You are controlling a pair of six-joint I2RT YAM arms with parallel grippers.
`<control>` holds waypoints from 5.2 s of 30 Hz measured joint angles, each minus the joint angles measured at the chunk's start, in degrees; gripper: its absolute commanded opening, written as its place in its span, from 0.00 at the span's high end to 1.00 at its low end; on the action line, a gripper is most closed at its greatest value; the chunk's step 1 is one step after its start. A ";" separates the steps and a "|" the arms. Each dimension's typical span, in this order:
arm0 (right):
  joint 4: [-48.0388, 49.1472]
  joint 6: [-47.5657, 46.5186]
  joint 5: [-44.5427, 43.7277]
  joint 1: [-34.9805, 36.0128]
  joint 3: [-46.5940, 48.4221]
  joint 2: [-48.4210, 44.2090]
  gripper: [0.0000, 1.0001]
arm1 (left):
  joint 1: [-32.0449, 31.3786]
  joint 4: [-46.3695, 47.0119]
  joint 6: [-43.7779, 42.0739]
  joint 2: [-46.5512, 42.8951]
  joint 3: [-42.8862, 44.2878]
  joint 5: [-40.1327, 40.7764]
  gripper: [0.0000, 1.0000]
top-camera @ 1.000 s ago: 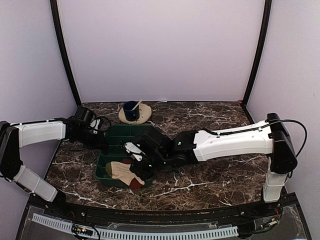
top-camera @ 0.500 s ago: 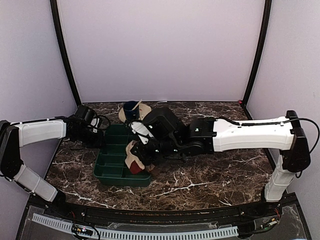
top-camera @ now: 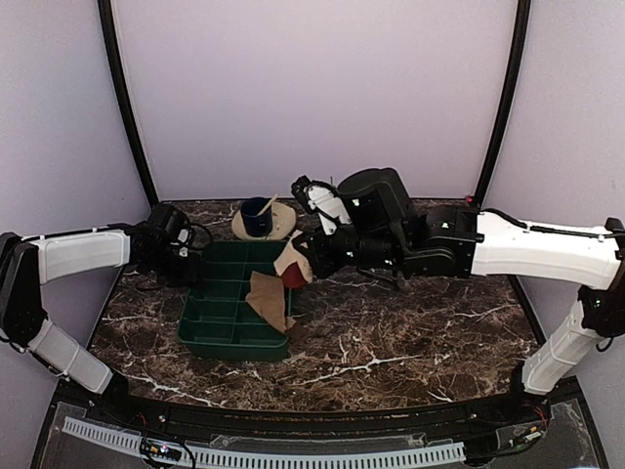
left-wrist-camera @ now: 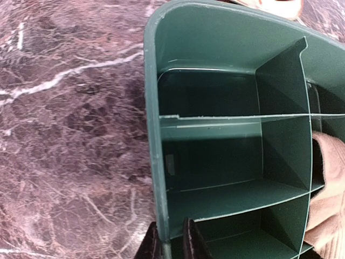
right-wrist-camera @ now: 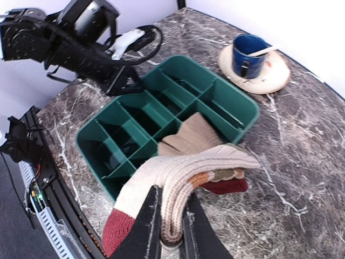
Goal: Roll the socks
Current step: Move the storage box to the center of the board, then pick up the sock from the center of the board, then flatten out the sock at the center of the board.
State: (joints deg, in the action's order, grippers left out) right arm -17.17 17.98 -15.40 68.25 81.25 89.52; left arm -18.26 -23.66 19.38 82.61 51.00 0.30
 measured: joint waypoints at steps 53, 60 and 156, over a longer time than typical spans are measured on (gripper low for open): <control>9.33 16.48 -6.10 -10.03 -28.50 -1.51 0.46 | -1.70 -0.57 -2.01 -9.14 10.99 4.83 0.48; 9.86 18.16 -4.50 -12.94 -29.62 0.28 0.45 | -13.86 -0.76 -1.75 0.37 17.75 4.57 0.50; 3.89 -16.65 -17.70 -18.32 4.63 10.75 0.99 | -23.98 -3.06 -1.99 12.26 27.21 12.15 0.52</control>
State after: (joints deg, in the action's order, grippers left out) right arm -13.28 1.32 -33.10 49.93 85.89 100.27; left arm -42.24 -26.72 17.39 94.87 78.22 12.45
